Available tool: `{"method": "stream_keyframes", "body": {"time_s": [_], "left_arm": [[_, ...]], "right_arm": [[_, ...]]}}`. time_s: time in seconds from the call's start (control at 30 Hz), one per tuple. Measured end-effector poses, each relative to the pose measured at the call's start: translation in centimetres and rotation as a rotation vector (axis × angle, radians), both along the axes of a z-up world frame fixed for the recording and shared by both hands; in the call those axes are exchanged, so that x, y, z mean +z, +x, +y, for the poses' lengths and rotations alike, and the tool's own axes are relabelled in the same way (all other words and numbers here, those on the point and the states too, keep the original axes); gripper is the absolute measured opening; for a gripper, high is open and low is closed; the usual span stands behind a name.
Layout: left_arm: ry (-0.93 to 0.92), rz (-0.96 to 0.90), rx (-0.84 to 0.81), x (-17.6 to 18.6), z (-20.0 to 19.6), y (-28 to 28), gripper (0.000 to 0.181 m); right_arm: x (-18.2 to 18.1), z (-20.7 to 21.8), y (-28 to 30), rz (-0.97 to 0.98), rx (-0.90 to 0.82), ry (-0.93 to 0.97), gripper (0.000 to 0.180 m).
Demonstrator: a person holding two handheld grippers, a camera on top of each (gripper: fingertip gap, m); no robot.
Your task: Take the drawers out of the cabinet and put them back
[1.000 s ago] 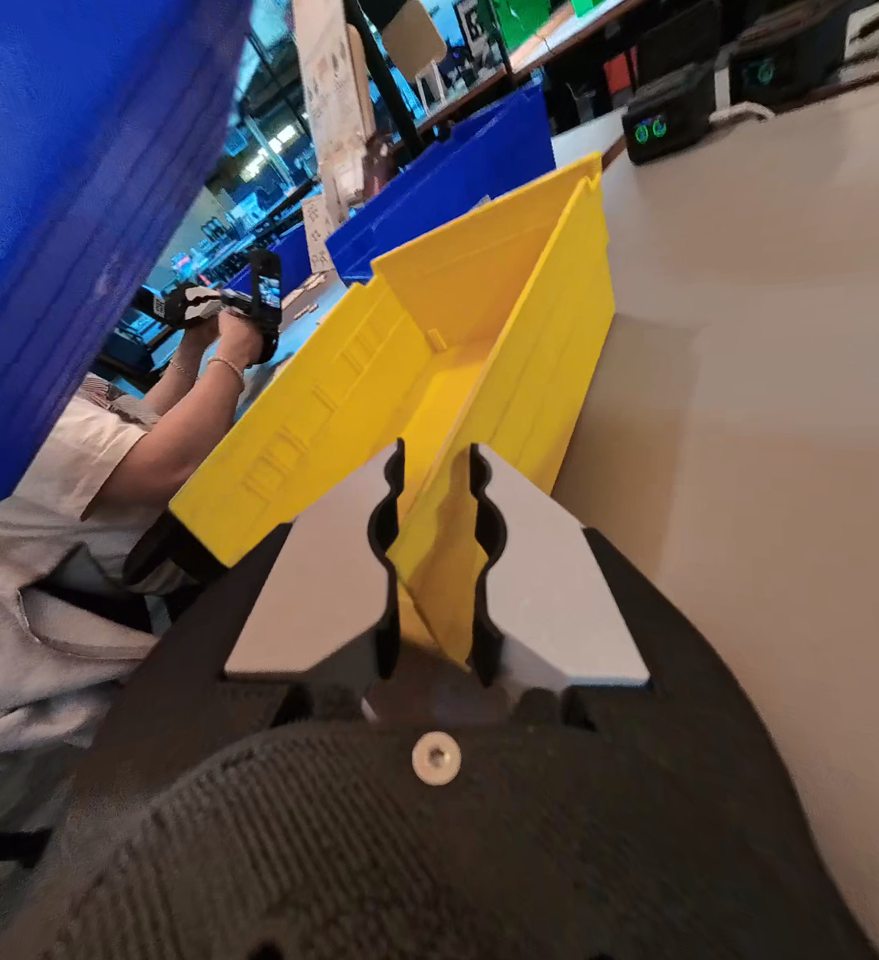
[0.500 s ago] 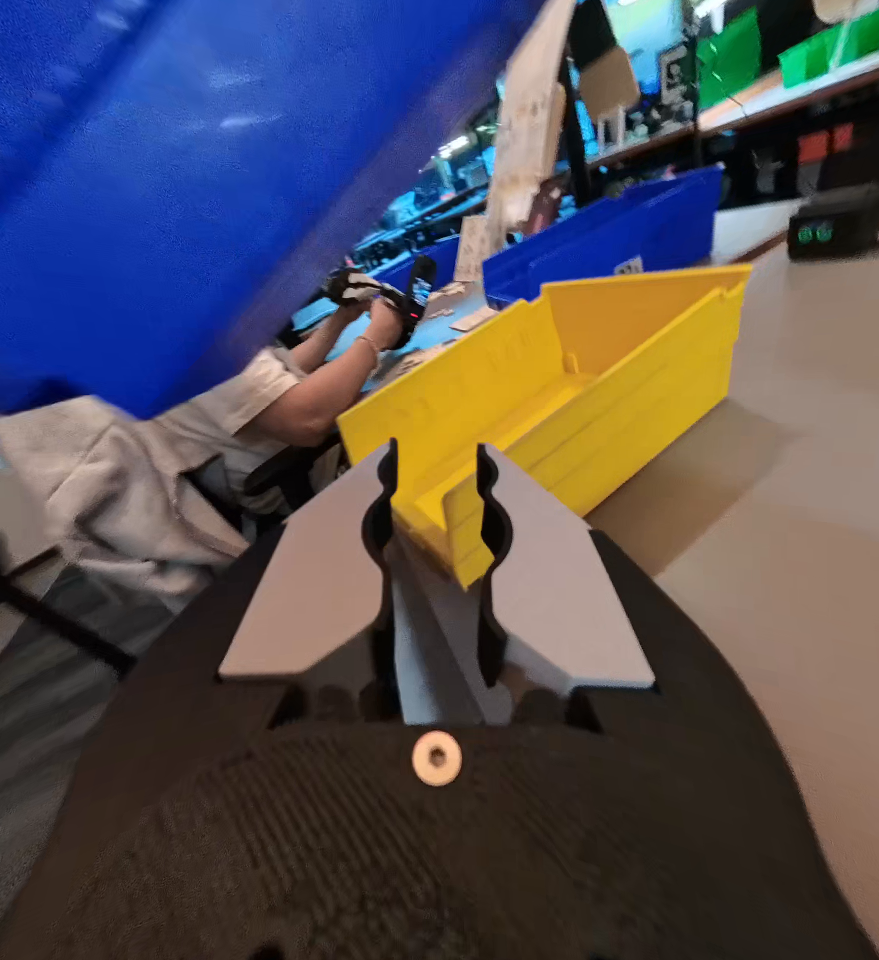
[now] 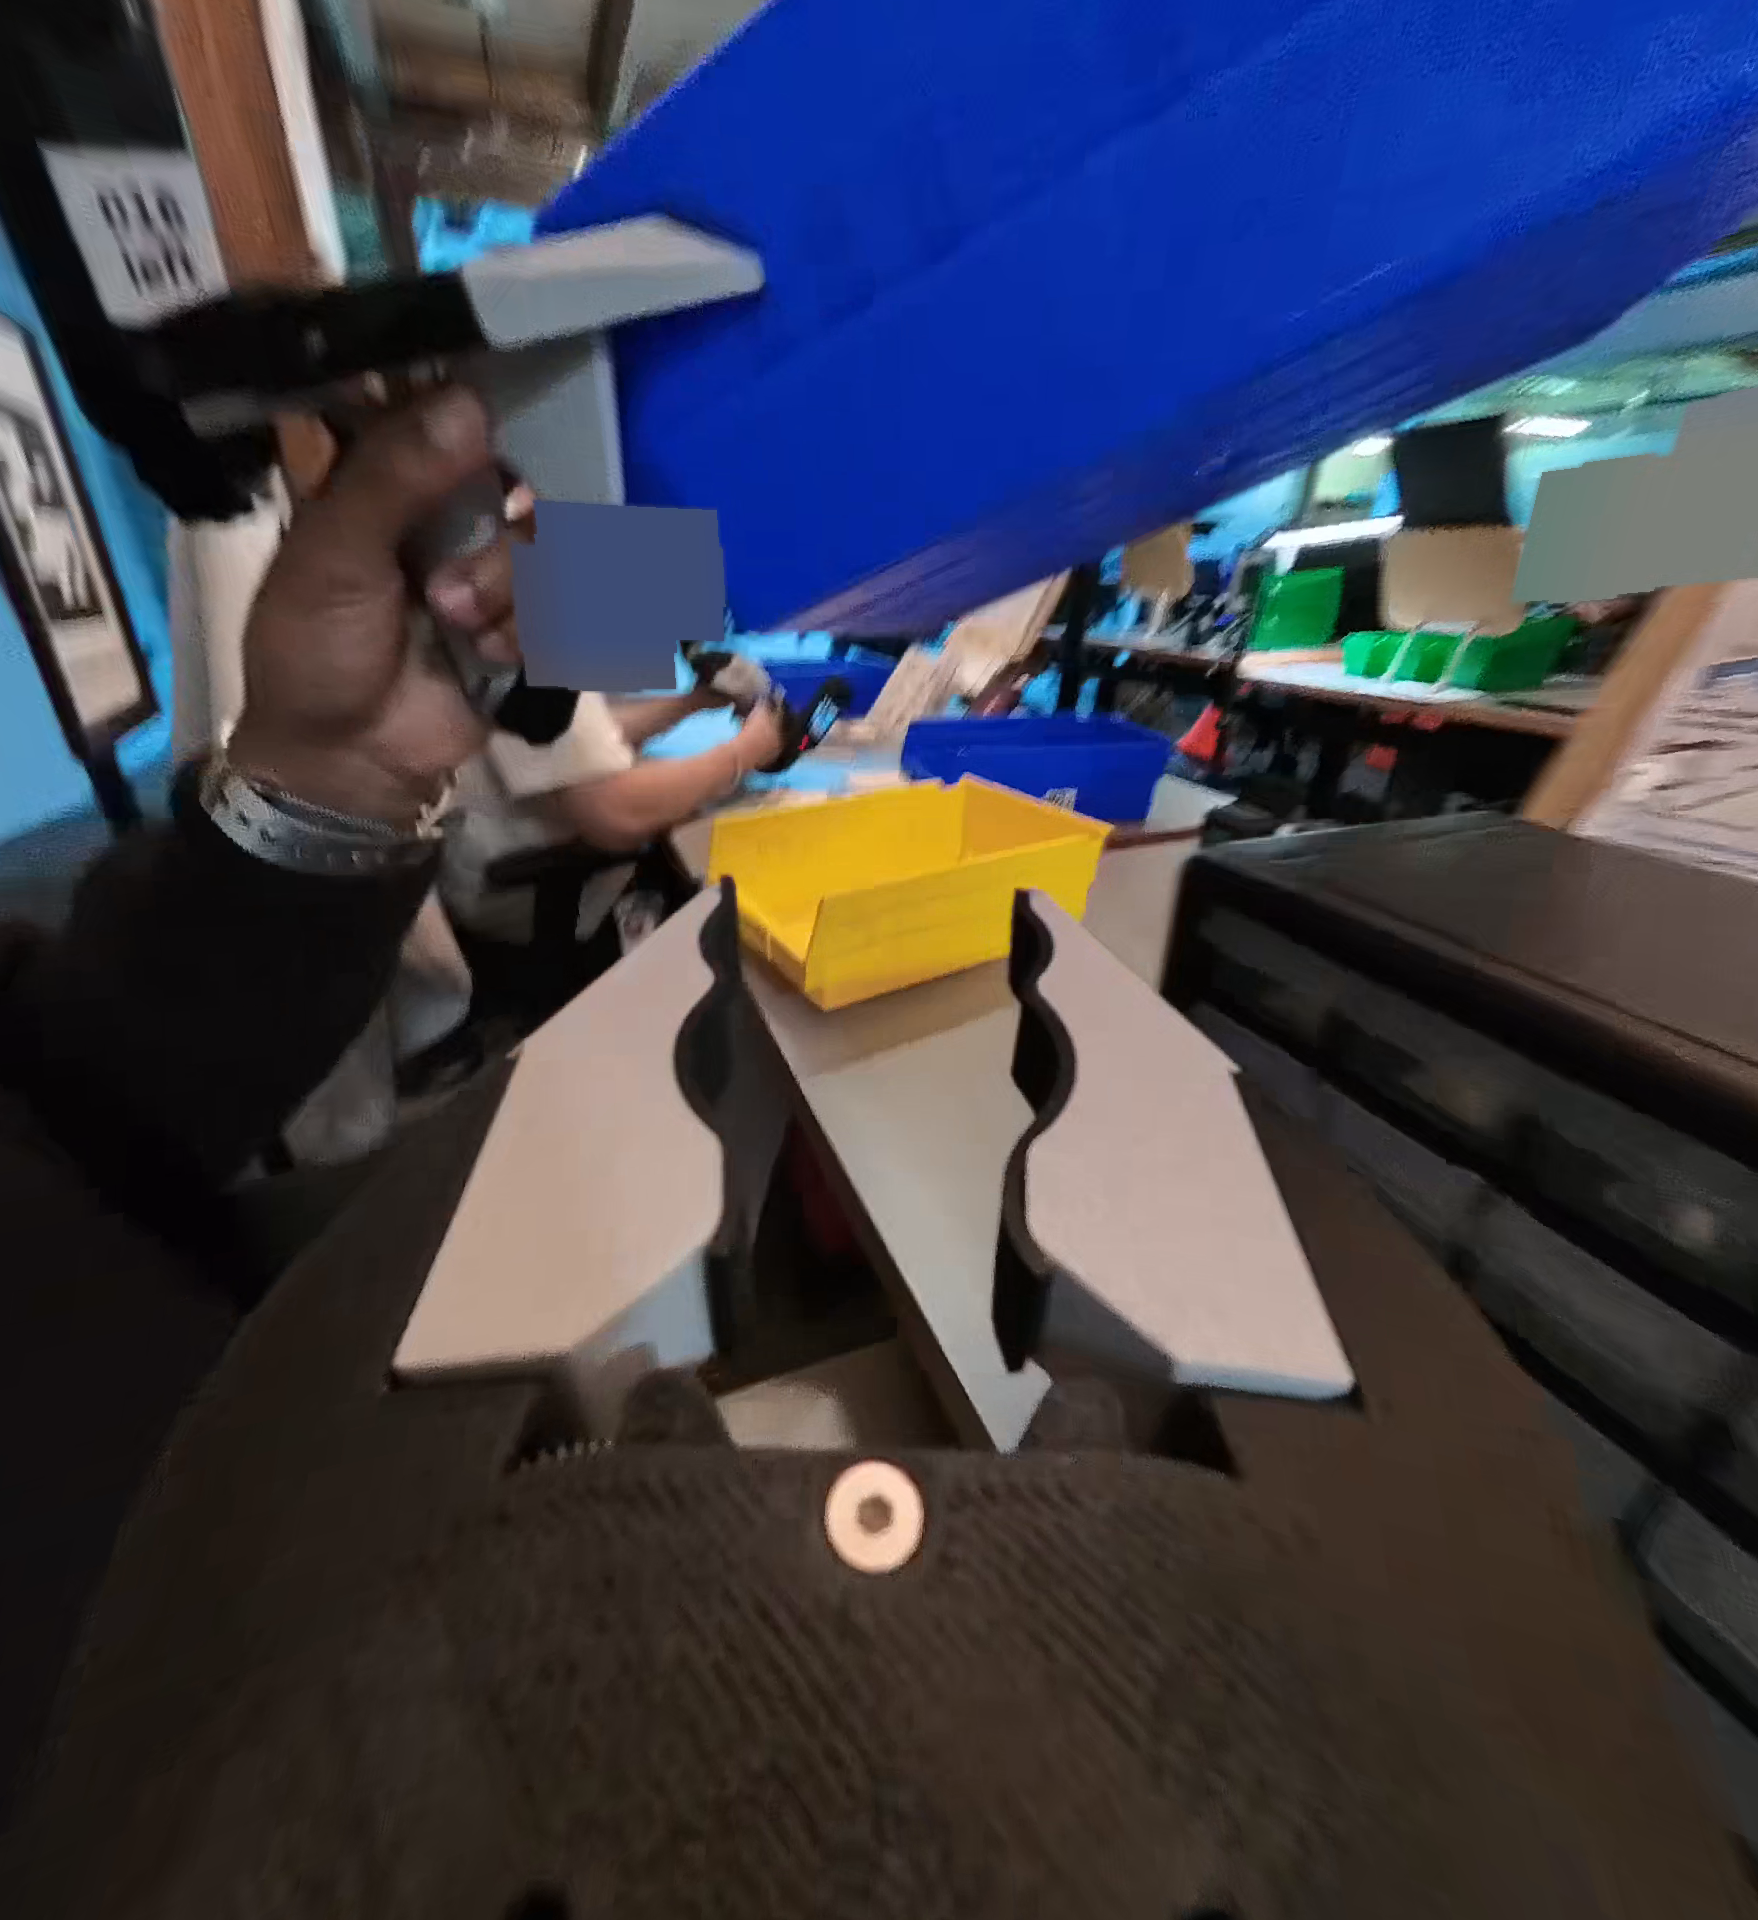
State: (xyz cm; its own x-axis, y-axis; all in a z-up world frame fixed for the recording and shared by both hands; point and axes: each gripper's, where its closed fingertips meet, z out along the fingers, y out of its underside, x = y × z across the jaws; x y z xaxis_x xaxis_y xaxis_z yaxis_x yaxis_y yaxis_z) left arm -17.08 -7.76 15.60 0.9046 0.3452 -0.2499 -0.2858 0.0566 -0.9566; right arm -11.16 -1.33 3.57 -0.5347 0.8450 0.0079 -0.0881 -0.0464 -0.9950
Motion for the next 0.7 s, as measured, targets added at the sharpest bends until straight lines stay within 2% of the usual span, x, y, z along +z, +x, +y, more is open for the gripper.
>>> {"method": "stream_keyframes", "body": {"time_s": [0.1, 0.2, 0.27, 0.33, 0.4, 0.53, 0.7], "left_arm": [[-0.003, -0.024, -0.234, 1.8, 5.6, 5.4, 0.001], [-0.043, -0.030, -0.420, 2.3, 11.9, 11.1, 0.001], [-0.083, -0.018, -0.506, 1.4, 16.6, 14.7, 0.001], [-0.137, 0.005, -0.563, -0.5, 21.4, 18.1, 0.002], [-0.193, 0.036, -0.590, -3.4, 25.9, 21.2, 0.002], [-0.306, 0.100, -0.591, -10.8, 33.6, 24.7, 0.003], [-0.412, 0.030, -0.524, -19.2, 40.4, 23.1, 0.003]], "right_arm": [[2.0, 7.3, 4.9, 0.086, -0.156, -0.124, 0.051], [1.4, 17.0, 10.2, 0.132, -0.487, -0.111, 0.050], [0.4, 23.5, 14.9, 0.171, -0.747, -0.073, 0.047], [0.0, 29.2, 19.7, 0.257, -0.987, -0.036, 0.034], [-0.6, 33.4, 23.0, 0.277, -1.122, -0.108, 0.041], [-2.0, 36.1, 24.7, 0.271, -1.190, -0.225, 0.052], [-6.5, 35.6, 20.6, 0.059, -1.212, -0.083, 0.058]]}}
